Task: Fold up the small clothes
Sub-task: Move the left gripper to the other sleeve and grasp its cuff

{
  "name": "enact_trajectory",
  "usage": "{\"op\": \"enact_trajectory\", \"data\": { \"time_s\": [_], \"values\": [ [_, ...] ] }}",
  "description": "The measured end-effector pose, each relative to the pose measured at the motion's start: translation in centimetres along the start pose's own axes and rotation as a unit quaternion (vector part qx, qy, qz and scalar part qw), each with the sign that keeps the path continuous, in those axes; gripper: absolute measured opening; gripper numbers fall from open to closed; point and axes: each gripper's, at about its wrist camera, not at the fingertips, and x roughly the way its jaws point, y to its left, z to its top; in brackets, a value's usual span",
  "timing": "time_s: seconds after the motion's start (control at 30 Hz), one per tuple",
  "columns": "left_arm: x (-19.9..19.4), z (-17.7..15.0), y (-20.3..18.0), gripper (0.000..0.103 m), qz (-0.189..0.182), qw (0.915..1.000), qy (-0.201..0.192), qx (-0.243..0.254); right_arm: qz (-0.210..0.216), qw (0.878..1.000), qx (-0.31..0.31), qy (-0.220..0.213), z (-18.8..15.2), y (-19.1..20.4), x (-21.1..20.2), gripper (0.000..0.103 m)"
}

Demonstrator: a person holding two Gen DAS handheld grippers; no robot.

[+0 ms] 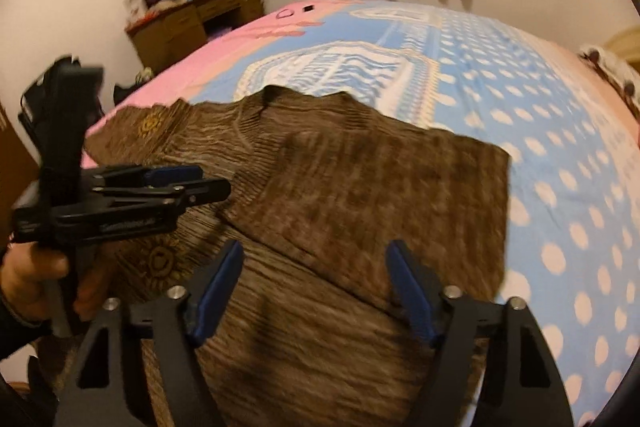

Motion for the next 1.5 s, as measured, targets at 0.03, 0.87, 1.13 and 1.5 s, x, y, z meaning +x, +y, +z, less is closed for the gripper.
{"op": "enact_trajectory", "data": {
  "time_s": [0.03, 0.87, 1.13, 1.5],
  "values": [
    [-0.3, 0.0, 0.4, 0.053, 0.004, 1.0, -0.003, 0.0, -0.004, 1.0, -0.009, 0.007, 0.1, 0.5, 0.7, 0.067],
    [-9.2, -4.4, 22.2, 0.054, 0.18, 0.9712, -0.038, -0.151, -0.042, 0.998, -0.035, 0.016, -1.9, 2.4, 4.1, 0.063],
    [-9.9, -5.6, 28.3, 0.054, 0.201, 0.9431, -0.052, -0.26, -0.046, 0.998, -0.037, 0.015, -2.0, 2.5, 4.2, 0.064],
    [-9.1, -4.4, 31.3, 0.054, 0.192, 0.9293, -0.077, -0.306, -0.048, 0.998, -0.039, 0.014, -2.0, 2.5, 4.2, 0.066]
  ]
}}
